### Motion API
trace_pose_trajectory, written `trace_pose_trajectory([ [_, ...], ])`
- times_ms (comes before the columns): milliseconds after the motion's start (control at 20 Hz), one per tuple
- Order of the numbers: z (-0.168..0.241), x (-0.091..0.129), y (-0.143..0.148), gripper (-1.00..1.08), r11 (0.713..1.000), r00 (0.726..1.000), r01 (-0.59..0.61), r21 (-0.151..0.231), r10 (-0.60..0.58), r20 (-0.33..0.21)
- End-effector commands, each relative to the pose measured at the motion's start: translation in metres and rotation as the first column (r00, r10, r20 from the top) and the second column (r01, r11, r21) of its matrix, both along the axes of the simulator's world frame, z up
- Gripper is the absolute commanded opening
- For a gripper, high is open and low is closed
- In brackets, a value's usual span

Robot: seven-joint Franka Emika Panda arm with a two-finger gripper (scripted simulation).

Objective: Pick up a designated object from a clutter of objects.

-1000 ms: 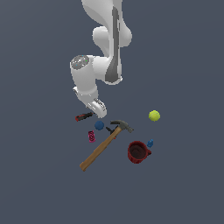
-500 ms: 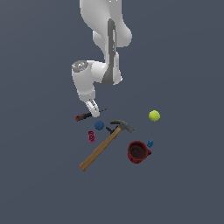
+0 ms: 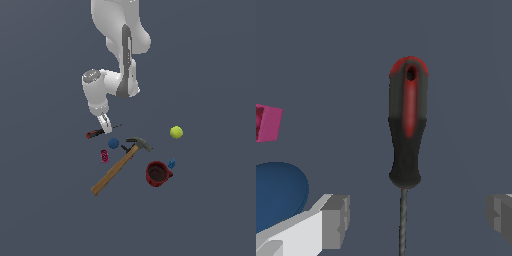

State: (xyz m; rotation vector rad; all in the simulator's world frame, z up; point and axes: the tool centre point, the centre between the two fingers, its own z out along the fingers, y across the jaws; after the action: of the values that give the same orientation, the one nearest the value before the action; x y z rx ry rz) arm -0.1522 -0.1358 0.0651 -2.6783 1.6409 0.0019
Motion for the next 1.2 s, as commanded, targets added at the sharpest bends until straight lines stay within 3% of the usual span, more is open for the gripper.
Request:
trace_pose_trajectory([
  [0,-0.002,0.000,0.000,1.00,1.000,1.000,0.000,0.000,0.000,0.000],
  [900,-0.048,-0.001,0.000,1.00,1.000,1.000,0.006,0.000,-0.006,0.000],
  [950,-0.048,-0.001,0.000,-1.00,1.000,1.000,0.006,0.000,-0.006,0.000],
  [1150,-0.048,-0.001,0.000,-1.00,1.000,1.000,0.006,0.000,-0.006,0.000],
])
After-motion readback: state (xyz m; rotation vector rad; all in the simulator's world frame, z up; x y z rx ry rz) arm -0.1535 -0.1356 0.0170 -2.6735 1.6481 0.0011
